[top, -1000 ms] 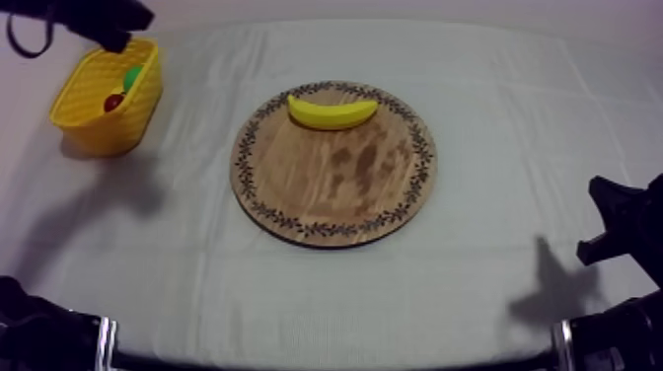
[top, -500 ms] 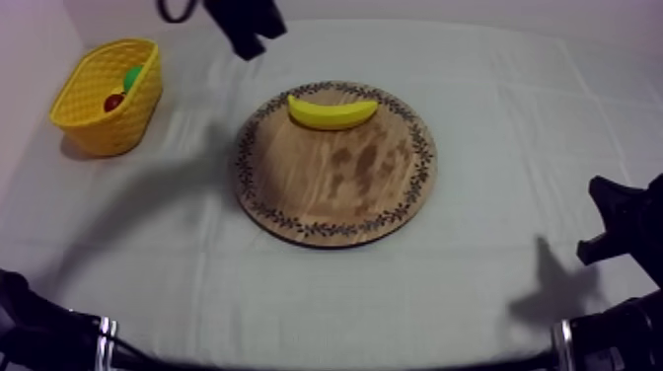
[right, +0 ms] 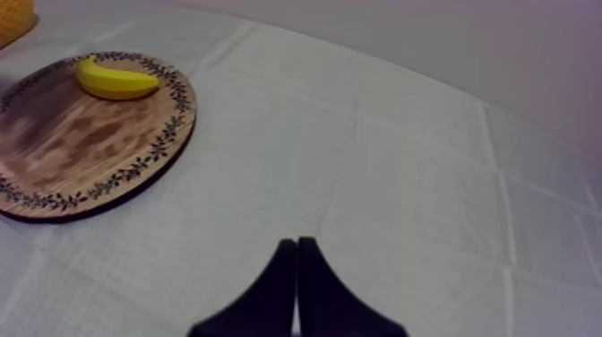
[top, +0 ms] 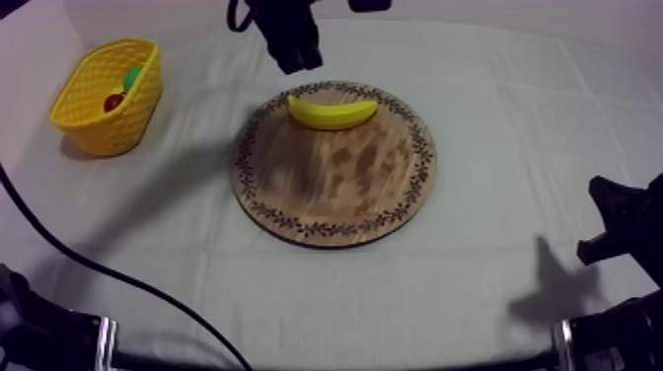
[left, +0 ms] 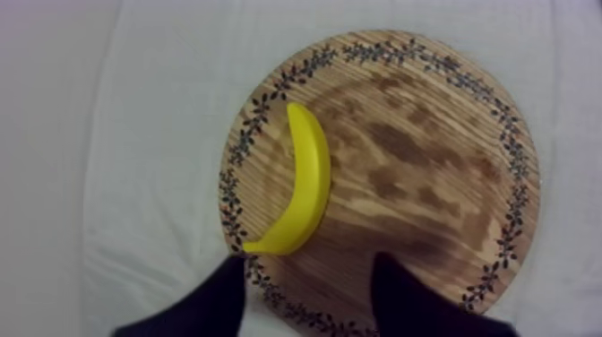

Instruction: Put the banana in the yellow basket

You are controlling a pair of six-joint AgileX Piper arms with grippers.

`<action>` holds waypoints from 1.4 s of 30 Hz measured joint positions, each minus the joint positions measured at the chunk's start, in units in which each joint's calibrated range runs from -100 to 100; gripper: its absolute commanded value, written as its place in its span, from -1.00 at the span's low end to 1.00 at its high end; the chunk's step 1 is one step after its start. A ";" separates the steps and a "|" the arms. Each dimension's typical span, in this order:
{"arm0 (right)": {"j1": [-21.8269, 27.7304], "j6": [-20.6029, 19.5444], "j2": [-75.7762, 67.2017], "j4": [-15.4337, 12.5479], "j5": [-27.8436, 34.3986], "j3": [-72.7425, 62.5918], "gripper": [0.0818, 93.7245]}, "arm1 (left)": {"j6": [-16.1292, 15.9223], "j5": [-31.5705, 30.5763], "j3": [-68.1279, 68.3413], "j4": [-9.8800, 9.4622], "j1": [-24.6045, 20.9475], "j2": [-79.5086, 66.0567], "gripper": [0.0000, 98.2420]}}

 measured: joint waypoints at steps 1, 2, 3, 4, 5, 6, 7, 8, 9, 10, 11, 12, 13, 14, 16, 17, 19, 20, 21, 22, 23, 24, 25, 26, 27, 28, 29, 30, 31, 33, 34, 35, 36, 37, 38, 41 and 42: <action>0.00 0.00 0.00 0.00 -0.01 0.00 -1.00 | 0.00 0.23 -0.07 -0.06 -0.08 0.52 0.60; 0.00 0.00 0.00 0.00 -0.01 0.00 -1.00 | 0.00 0.34 -0.14 -0.06 -0.07 1.08 0.64; 0.00 0.00 0.00 0.00 -0.01 0.00 -1.00 | 0.00 0.58 -0.14 -0.12 -0.13 1.71 0.67; 0.00 0.00 0.00 0.00 -0.09 0.00 -1.00 | -0.03 0.71 -0.21 -0.12 -0.13 2.39 0.69; 0.00 0.00 0.00 0.00 -0.09 0.00 -1.00 | -0.04 0.78 -0.21 -0.12 -0.16 2.90 0.71; 0.00 0.00 0.00 0.00 -0.09 0.00 -1.00 | -0.11 0.88 -0.27 -0.17 -0.16 3.56 0.72; 0.00 0.00 0.00 0.00 -0.09 0.00 -1.00 | -0.14 0.88 -0.27 -0.17 -0.16 4.35 0.73; 0.00 0.00 0.00 0.00 -0.09 0.00 -1.00 | -0.21 0.88 -0.27 -0.17 -0.19 5.19 0.73; 0.00 0.00 0.00 0.00 -0.09 0.00 -1.00 | -0.24 0.88 -0.27 -0.17 -0.20 5.87 0.73; 0.00 0.00 0.00 0.00 -0.09 0.00 -1.00 | -0.37 1.02 -0.33 -0.27 -0.30 6.82 0.74; 0.00 0.00 0.00 0.00 -0.09 0.00 -1.00 | -0.47 1.02 -0.52 -0.58 -0.33 7.76 0.74; 0.00 0.00 0.00 0.00 -0.09 0.00 -1.00 | -0.55 0.90 -0.66 -0.58 -0.34 8.70 0.73; 0.00 0.00 0.00 0.00 -0.09 0.00 -1.00 | -0.62 0.90 -0.91 -0.58 -0.37 9.73 0.73; 0.00 0.00 0.00 0.00 -0.09 0.00 -1.00 | -0.75 0.65 -1.16 -0.58 -0.33 10.78 0.72; 0.00 0.00 0.00 0.00 -0.09 0.00 -1.00 | -0.97 0.54 -1.83 -0.58 -0.23 12.77 0.71; 0.00 0.00 0.00 0.00 -0.09 0.00 -1.00 | -1.12 0.46 -2.32 -0.58 -0.15 13.91 0.71; 0.00 0.00 0.00 0.00 -0.09 0.00 -1.00 | -1.26 0.38 -3.25 -0.58 -0.06 15.93 0.71; 0.00 0.00 0.00 0.00 -0.09 0.00 -1.00 | -1.37 0.38 -3.82 -0.58 -0.02 17.12 0.70; 0.00 0.00 0.00 0.00 -0.09 0.00 -1.00 | -1.44 0.27 -4.33 -0.58 0.05 18.17 0.70; 0.00 0.00 0.00 0.00 -0.09 0.00 -1.00 | -1.56 0.34 -4.72 -0.58 0.05 19.36 0.69; 0.00 0.00 0.00 0.00 -0.09 0.00 -1.00 | -1.67 0.34 -5.29 -0.58 0.06 20.51 0.68; 0.00 0.00 0.00 0.00 -0.09 0.00 -1.00 | -1.71 0.34 -5.84 -0.58 0.06 21.60 0.68; 0.00 0.00 0.00 0.00 -0.09 0.00 -1.00 | -1.80 0.34 -6.41 -0.58 0.09 22.40 0.66; 0.00 0.00 0.00 0.00 -0.09 0.00 -1.00 | -1.86 0.26 -6.92 -0.58 0.09 23.38 0.65; 0.00 0.00 0.00 0.00 -0.09 0.00 -1.00 | -1.92 0.28 -7.48 -0.58 0.14 24.37 0.64; 0.00 0.00 0.00 0.00 -0.09 0.00 -1.00 | -1.96 0.28 -7.90 -0.24 0.14 25.30 0.63; 0.00 0.00 0.00 0.00 -0.09 0.00 -1.00 | -2.03 0.28 -8.36 -0.24 0.19 25.93 0.61; 0.00 0.00 0.00 0.00 -0.09 0.00 -1.00 | -2.19 0.21 -8.88 -0.19 0.19 26.75 0.60; 0.00 0.00 0.00 0.00 -0.09 0.00 -1.00 | -2.28 0.23 -9.21 -0.06 0.23 27.49 0.58; 0.00 0.00 0.00 0.00 -0.09 0.00 -1.00 | -2.48 0.36 -10.05 0.03 0.27 28.95 0.52; 0.00 0.00 0.00 0.00 -0.09 0.00 -1.00 | -2.59 0.63 -10.61 0.13 0.27 29.64 0.48; 0.00 0.00 0.00 0.00 -0.09 0.00 -1.00 | -2.62 0.85 -11.29 0.19 0.27 30.09 0.43; 0.00 0.00 0.00 0.00 -0.09 0.00 -1.00 | -2.69 1.22 -12.06 0.19 0.27 30.67 0.35; 0.00 0.00 0.00 0.00 -0.09 0.00 -1.00 | -2.69 1.64 -12.93 0.25 0.29 31.29 0.26; 0.00 0.00 0.00 0.00 -0.09 0.00 -1.00 | -2.72 2.19 -13.60 0.30 0.35 31.79 0.17; 0.00 0.00 0.00 0.00 -0.09 0.00 -1.00 | -2.69 3.34 -15.51 0.75 0.44 33.02 -0.13; 0.00 0.00 0.00 0.00 -0.09 0.00 -1.00 | -2.60 3.53 -15.91 0.89 0.49 33.10 -0.23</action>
